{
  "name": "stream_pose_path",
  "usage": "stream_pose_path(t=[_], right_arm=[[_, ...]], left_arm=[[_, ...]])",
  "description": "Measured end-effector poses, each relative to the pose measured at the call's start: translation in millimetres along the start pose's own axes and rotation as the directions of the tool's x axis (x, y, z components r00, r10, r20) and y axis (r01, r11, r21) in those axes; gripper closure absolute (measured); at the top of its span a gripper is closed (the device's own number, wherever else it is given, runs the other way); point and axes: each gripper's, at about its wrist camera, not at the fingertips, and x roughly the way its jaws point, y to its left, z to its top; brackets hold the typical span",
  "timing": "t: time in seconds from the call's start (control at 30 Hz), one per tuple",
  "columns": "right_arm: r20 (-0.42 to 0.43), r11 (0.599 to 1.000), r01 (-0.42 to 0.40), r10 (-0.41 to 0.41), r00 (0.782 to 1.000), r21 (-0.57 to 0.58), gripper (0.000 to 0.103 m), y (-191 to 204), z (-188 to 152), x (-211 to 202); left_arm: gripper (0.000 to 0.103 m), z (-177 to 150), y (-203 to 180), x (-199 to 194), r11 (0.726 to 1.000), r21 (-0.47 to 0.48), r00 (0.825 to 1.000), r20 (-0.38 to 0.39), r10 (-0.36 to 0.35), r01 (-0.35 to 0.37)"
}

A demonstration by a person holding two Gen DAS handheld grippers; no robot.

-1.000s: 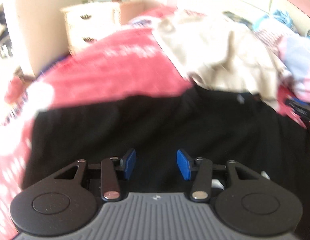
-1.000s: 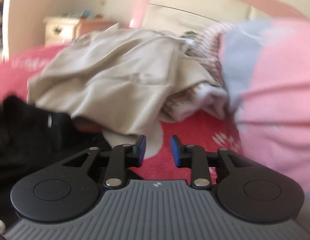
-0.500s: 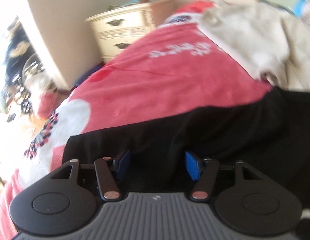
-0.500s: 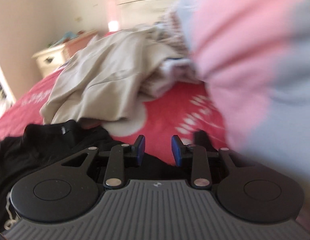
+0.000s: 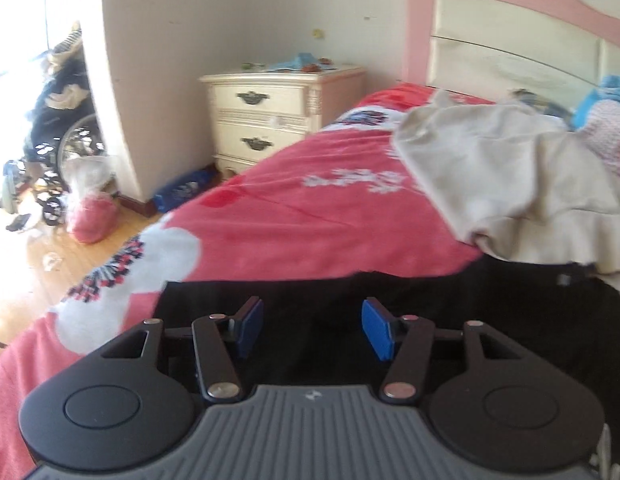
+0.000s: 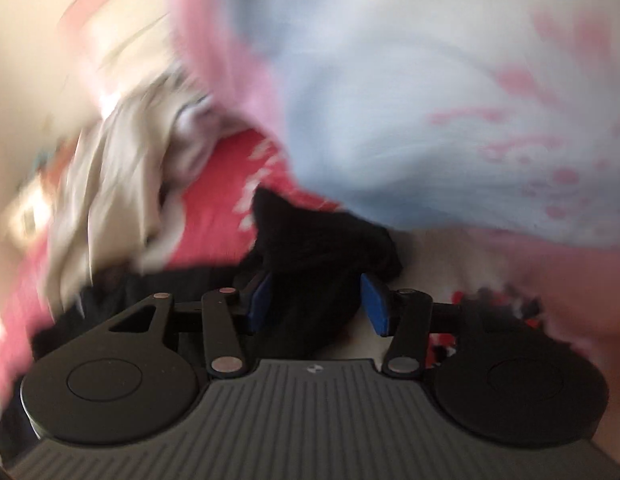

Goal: Fold clothes

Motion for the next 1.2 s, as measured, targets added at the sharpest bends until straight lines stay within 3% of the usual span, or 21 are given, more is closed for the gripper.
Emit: stream_pose_path(t=[0.07, 0.1, 0.13, 0.23, 0.3, 0.33, 0.37, 0.43, 0.5, 0.53, 0.57, 0.63, 0.73, 0.87, 1.07, 1.2], right_arm=[[0.014, 0.993, -0.038, 0.037, 0.999, 0.112, 0.07, -10.2, 0.9, 5.4], [0.026, 0.991, -0.047, 0.044, 0.999, 0.123, 0.091, -10.6, -0.5, 4.9], [0.042, 0.994, -0.062, 0.059, 0.997, 0.094, 0.095, -6.4, -3.5, 0.8], [0.098, 0.988, -0.117, 0.127, 0.987, -0.096, 0.097, 17.8, -16.4, -20.6], [0.127, 0.934, -0.141, 0.192, 0.973, -0.329, 0.097, 43.6, -34.3, -41.9], [0.135, 0.868, -0.142, 0.232, 0.963, -0.475, 0.097, 58.7, -47.9, -53.4], [0.128, 0.778, -0.138, 0.271, 0.954, -0.613, 0.097, 71.7, -64.2, -63.2], [0.085, 0.538, -0.108, 0.323, 0.943, -0.836, 0.096, 92.7, -101.9, -78.6], [0.042, 0.336, -0.071, 0.316, 0.948, -0.939, 0.093, 100.3, -135.3, -85.0], [0.018, 0.261, -0.066, 0.308, 0.951, -0.963, 0.09, 101.1, -147.5, -87.2], [-0.001, 0.213, -0.068, 0.299, 0.954, -0.975, 0.086, 99.8, -154.7, -90.0], [-0.025, 0.165, -0.077, 0.294, 0.955, -0.983, 0.073, 95.6, -159.9, -98.8], [-0.089, 0.181, -0.149, 0.305, 0.948, -0.972, 0.068, 88.8, -150.9, -114.2], [-0.1, 0.276, -0.187, 0.299, 0.949, -0.943, 0.064, 86.2, -126.5, -114.4], [-0.158, 0.364, -0.256, 0.278, 0.947, -0.895, 0.066, 103.4, -100.8, -76.1], [-0.225, 0.428, -0.317, 0.253, 0.941, -0.847, 0.067, 115.0, -89.4, -51.9]], left_arm=[[0.047, -6.0, -12.6, -11.3, 0.997, -0.002, 0.997, -0.018, -0.073, 0.073], [0.047, -8.9, -18.6, -16.8, 0.994, -0.006, 0.994, -0.026, -0.109, 0.109], [0.047, -12.0, -24.9, -22.5, 0.989, -0.009, 0.989, -0.032, -0.146, 0.146], [0.047, -22.0, -45.9, -31.8, 0.97, -0.007, 0.968, -0.068, -0.242, 0.242], [0.047, -28.5, -60.8, -34.0, 0.955, 0.004, 0.95, -0.101, -0.295, 0.297], [0.047, -32.9, -68.7, -34.7, 0.947, 0.011, 0.941, -0.114, -0.319, 0.322], [0.047, -35.6, -75.7, -34.4, 0.939, 0.016, 0.932, -0.124, -0.339, 0.344], [0.047, -40.4, -88.8, -32.0, 0.922, 0.026, 0.914, -0.146, -0.379, 0.387], [0.047, -43.3, -98.0, -26.3, 0.908, 0.023, 0.898, -0.162, -0.409, 0.418], [0.047, -44.6, -101.6, -23.0, 0.905, 0.021, 0.893, -0.173, -0.416, 0.425], [0.047, -45.9, -105.1, -19.8, 0.902, 0.018, 0.888, -0.183, -0.422, 0.432], [0.047, -49.4, -109.1, -15.4, 0.896, 0.006, 0.879, -0.198, -0.433, 0.443], [0.047, -54.1, -114.8, -9.6, 0.888, -0.001, 0.867, -0.218, -0.448, 0.459], [0.047, -60.7, -121.3, -4.4, 0.881, 0.024, 0.86, -0.229, -0.456, 0.473], [0.047, -69.8, -132.7, -6.9, 0.877, 0.146, 0.885, -0.177, -0.431, 0.457], [0.047, -71.8, -134.6, -10.2, 0.869, 0.179, 0.884, -0.166, -0.436, 0.462]])
